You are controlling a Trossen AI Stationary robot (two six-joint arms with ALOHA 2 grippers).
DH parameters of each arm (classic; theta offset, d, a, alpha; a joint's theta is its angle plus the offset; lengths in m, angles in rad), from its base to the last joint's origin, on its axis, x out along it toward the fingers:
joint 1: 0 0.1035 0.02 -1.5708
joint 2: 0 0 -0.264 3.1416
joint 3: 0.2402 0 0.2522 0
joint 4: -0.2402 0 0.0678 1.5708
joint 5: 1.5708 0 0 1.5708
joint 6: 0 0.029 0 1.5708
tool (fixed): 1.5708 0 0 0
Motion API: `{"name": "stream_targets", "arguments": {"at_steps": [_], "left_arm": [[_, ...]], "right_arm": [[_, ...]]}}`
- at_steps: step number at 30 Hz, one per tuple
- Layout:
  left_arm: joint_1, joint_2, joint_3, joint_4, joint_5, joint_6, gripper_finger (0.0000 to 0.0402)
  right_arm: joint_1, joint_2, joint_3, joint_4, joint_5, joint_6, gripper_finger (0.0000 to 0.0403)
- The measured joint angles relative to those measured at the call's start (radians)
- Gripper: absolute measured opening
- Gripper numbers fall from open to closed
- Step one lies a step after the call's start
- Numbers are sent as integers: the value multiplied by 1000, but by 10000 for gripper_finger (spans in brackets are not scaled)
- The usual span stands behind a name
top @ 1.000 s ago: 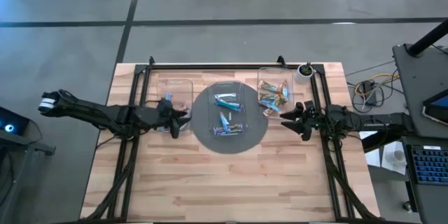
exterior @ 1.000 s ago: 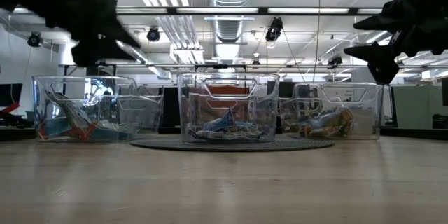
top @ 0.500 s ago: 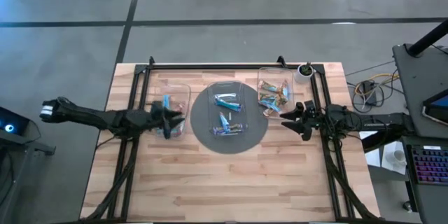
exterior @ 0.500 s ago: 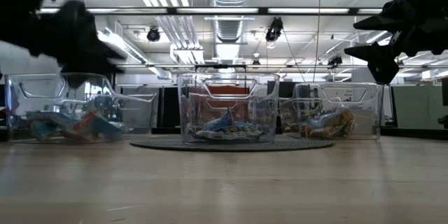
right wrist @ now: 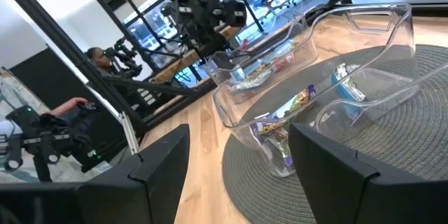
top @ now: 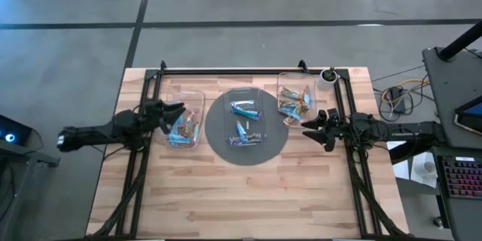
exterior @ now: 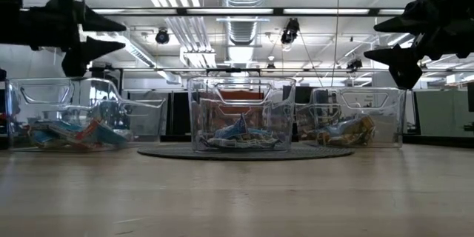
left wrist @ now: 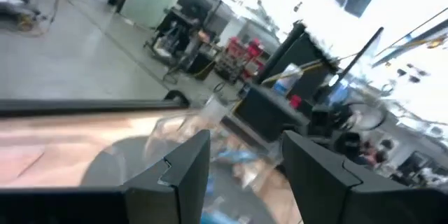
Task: Pick and place Granola Bars by type
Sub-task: Return to Home Position
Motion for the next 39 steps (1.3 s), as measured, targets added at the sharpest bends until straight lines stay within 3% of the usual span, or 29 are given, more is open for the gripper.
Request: {"name": "stream_targets", "arguments": {"at_steps": [19, 24, 27, 33, 35, 39], "left_arm": [[0, 1, -34, 7, -18, -12, 163], [-3, 0, -34, 0, -12, 282, 163], [-3, 0, -34, 3, 77, 422, 163], [-3, 0, -34, -11, 530, 452, 163], [-4, 0, -34, -34, 553, 436, 163], [-4, 0, -35, -52, 448, 448, 163]], "right_arm": [[0, -1, 0, 0, -1, 1, 233], [0, -1, 0, 0, -1, 1, 233], [0, -1, 0, 0, -1, 1, 233], [0, -1, 0, 0, -1, 1, 233], [0, -1, 0, -1, -1, 1, 233], [0, -1, -1, 0, -1, 1, 233]]}}
